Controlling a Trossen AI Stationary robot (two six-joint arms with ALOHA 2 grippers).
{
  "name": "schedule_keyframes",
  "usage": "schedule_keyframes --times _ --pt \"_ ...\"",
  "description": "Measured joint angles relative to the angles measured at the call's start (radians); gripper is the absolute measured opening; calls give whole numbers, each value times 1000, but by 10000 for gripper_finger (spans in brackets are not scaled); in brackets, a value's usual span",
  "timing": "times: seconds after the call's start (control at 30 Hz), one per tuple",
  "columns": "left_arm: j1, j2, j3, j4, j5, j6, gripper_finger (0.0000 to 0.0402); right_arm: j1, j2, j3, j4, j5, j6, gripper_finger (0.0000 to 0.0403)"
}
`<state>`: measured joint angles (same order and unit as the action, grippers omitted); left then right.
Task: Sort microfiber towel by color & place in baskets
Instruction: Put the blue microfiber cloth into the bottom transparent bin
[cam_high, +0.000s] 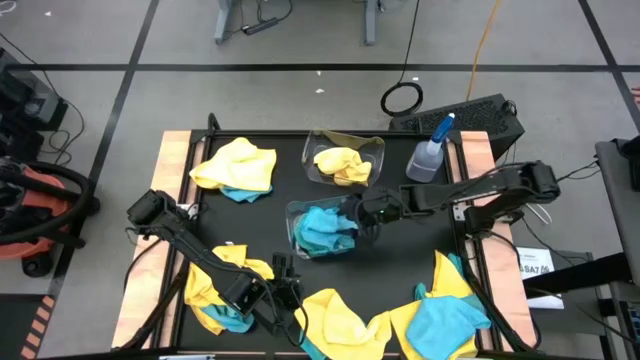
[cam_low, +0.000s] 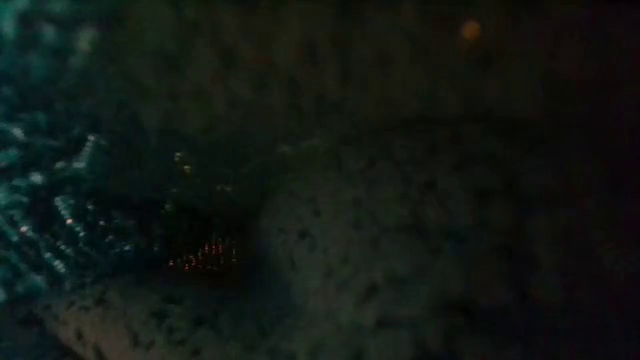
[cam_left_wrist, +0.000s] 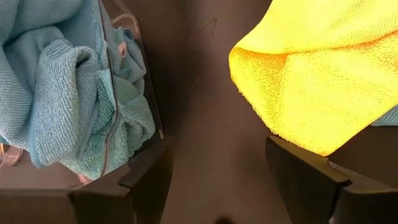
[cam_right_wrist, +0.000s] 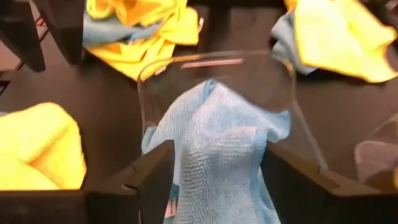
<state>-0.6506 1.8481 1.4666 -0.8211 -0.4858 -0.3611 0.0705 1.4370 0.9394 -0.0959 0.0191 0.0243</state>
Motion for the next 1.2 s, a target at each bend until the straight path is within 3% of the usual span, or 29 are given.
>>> schedule_keyframes --times 0.23,0.63,1.2 --pt "0 0 0 0 -14 0 261 24 -20 0 -4 39 -2 185" --pt "0 0 0 3 -16 -1 261 15 97 1 -7 61 -25 7" --pt "-3 0 0 1 -16 -25 261 1 345 5 29 54 35 3"
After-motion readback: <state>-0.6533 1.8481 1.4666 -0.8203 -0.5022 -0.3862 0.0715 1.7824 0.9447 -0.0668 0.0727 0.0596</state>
